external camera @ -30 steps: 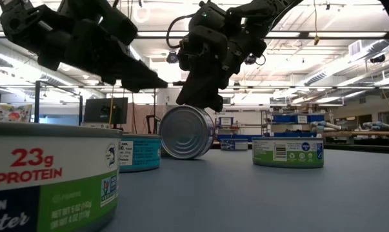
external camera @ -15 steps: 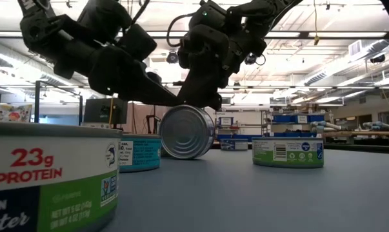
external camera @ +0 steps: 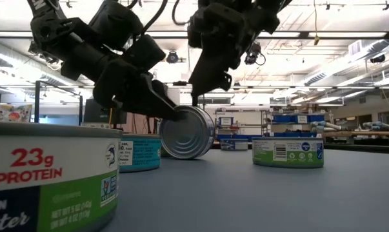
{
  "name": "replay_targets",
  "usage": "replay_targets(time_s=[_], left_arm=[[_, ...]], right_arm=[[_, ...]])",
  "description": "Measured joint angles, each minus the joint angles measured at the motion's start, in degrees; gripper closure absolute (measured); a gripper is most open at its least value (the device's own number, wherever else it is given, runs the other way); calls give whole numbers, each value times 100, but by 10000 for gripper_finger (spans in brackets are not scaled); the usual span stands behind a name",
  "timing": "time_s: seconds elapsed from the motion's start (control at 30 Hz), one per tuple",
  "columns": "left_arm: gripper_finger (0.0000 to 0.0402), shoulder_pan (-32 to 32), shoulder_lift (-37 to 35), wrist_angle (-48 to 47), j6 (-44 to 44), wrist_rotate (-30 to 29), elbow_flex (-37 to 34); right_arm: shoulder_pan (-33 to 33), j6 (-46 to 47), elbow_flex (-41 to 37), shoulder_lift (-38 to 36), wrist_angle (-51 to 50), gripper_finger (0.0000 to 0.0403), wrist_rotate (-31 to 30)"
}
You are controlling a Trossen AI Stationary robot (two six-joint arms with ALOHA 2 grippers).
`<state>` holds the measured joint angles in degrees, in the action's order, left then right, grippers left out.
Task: Stack canned seafood by type on shelf
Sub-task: Put the blue tuna can on the shelf
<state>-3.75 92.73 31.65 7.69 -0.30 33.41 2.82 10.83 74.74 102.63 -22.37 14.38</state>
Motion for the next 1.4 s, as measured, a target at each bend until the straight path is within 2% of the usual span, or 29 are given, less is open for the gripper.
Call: replay_targets(time_s=[0.23, 0.53, 0.8, 1.0, 1.2, 1.4], left_arm=[[160, 0, 15, 27, 101, 12, 0], [254, -2, 70, 2, 135, 148, 0], [254, -52, -210, -154, 292, -293, -9], [254, -251, -1024, -1300, 622, -1166, 148], [254, -471, -1895, -2768, 774, -2351, 484], [254, -570, -2396, -3979, 835, -4015, 743]], right_arm=[[-192, -53, 0, -180, -147, 192, -295], [-283, -67, 0, -206, -171, 192, -299], [-380, -57, 0, -206, -173, 192, -299], [-505, -54, 0, -262, -166, 192, -309], [-611, -84, -4, -449, -197, 192, -721], [-662, -117, -4, -533, -283, 192, -1012]])
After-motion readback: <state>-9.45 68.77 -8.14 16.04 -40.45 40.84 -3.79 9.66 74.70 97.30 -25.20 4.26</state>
